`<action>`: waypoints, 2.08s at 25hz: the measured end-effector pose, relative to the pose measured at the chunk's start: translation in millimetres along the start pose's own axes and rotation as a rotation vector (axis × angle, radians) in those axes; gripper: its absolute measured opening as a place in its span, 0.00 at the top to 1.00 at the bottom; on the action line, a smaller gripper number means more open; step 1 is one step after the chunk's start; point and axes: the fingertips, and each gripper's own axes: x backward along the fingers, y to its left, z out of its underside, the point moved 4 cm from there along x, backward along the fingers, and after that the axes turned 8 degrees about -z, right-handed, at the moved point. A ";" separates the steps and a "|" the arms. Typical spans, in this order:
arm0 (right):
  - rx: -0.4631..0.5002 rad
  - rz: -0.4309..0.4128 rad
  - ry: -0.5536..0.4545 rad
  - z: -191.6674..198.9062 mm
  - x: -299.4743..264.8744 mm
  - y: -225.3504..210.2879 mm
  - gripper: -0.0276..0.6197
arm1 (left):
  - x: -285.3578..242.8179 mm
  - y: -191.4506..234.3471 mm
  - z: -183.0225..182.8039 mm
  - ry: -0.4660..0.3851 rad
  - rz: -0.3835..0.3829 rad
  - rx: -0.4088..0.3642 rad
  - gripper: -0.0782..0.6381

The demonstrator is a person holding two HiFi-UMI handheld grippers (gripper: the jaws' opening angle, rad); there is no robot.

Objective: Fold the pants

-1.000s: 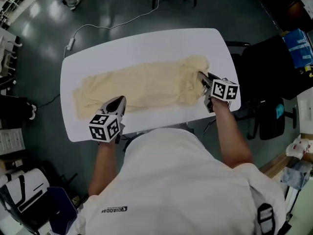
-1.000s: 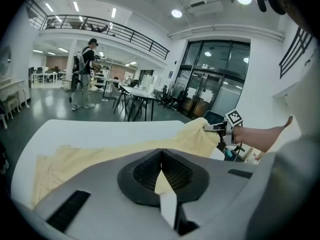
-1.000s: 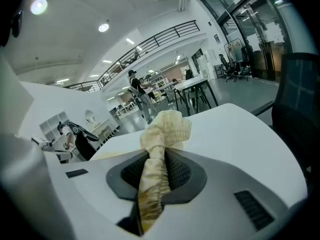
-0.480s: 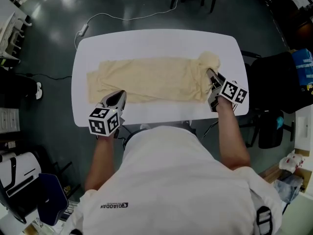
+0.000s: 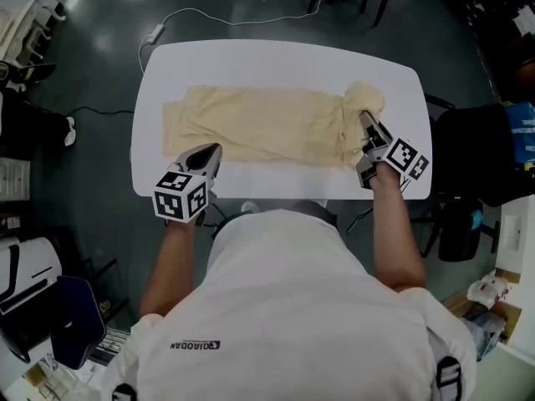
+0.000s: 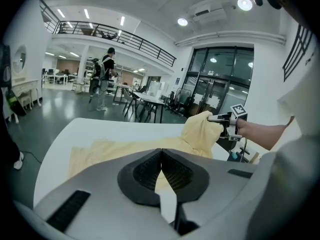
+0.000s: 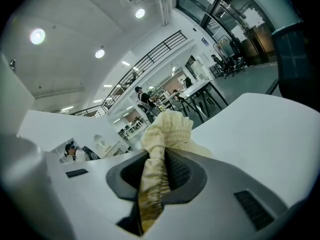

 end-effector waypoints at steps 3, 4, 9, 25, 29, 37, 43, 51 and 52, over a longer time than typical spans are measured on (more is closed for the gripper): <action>-0.050 -0.036 -0.021 1.1 0.6 7.5 0.83 | 8.6 1.8 5.0 -0.004 -0.024 0.015 0.85; -0.068 -0.051 -0.029 0.1 0.6 9.8 0.83 | 11.2 1.2 5.7 -0.006 -0.032 0.019 0.85; -0.094 -0.128 -0.043 -2.9 -8.2 20.5 0.83 | 19.6 -4.1 5.6 -0.026 -0.069 0.022 0.85; -0.116 -0.356 0.010 -22.1 -0.9 46.4 0.83 | 28.0 -70.8 0.8 -0.025 -0.156 0.063 0.85; -0.100 -0.401 0.020 -29.3 6.0 46.5 0.83 | 31.1 -88.1 1.4 -0.034 -0.184 0.052 0.85; -0.104 -0.464 0.017 -28.6 3.9 54.5 0.83 | 42.2 -89.3 23.5 -0.029 -0.253 0.086 0.85; -0.092 -0.479 0.020 -25.0 -8.9 77.8 0.83 | 50.1 -74.9 15.0 -0.049 -0.259 0.078 0.85; -0.059 -0.455 0.015 -3.1 -46.9 126.7 0.83 | 58.3 -16.7 13.1 -0.044 -0.225 0.065 0.85; -0.051 -0.450 0.018 0.4 -52.1 134.3 0.83 | 61.2 -7.4 10.5 -0.049 -0.222 0.063 0.85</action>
